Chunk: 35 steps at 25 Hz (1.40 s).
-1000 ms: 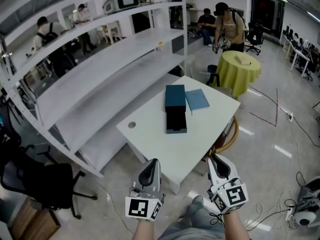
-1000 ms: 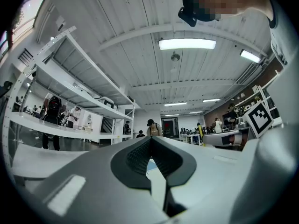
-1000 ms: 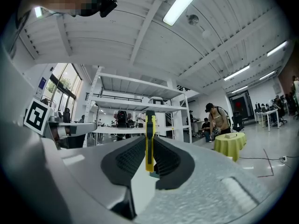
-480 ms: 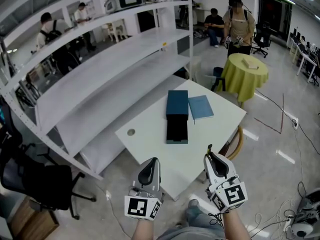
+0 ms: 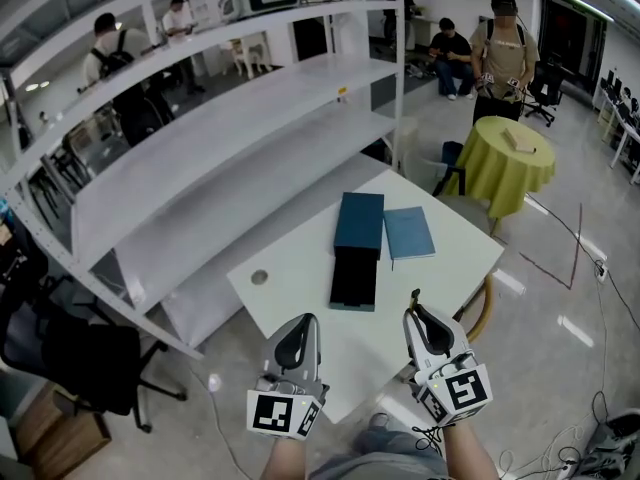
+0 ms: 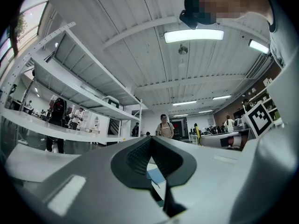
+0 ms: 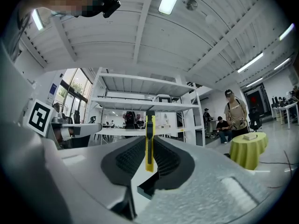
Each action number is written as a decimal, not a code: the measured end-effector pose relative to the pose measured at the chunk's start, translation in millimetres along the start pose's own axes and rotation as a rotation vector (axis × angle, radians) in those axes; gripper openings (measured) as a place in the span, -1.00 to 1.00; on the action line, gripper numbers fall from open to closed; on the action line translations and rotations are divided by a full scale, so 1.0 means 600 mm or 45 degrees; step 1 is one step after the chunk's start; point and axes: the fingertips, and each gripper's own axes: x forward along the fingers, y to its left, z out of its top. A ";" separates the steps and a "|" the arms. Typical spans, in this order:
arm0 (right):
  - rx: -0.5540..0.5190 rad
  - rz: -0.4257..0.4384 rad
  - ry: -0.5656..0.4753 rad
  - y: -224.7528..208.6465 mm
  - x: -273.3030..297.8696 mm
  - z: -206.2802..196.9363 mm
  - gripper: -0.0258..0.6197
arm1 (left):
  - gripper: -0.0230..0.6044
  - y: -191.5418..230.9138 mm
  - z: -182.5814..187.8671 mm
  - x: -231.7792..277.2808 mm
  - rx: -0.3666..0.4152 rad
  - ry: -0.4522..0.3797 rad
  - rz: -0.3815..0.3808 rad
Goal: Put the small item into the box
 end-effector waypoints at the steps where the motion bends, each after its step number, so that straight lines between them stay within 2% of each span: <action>1: 0.002 0.010 0.000 -0.007 0.007 -0.001 -0.74 | -0.88 0.000 -0.001 0.008 0.003 -0.001 0.007; 12: 0.047 0.125 0.014 -0.062 0.056 -0.019 -0.74 | -0.88 -0.012 -0.009 0.066 0.030 -0.005 0.082; 17: 0.053 0.189 0.029 -0.058 0.076 -0.022 -0.74 | -0.88 -0.005 -0.018 0.073 0.031 0.016 0.101; 22: 0.119 0.229 0.051 -0.050 0.102 -0.023 -0.75 | -0.88 0.014 -0.028 0.087 0.022 0.036 0.083; 27: 0.119 0.160 0.113 -0.058 0.139 -0.048 -0.74 | -0.88 0.036 -0.032 0.109 0.018 0.045 0.040; 35: 0.241 0.068 0.318 -0.062 0.206 -0.112 -0.74 | -0.88 0.079 -0.053 0.130 -0.025 0.089 -0.037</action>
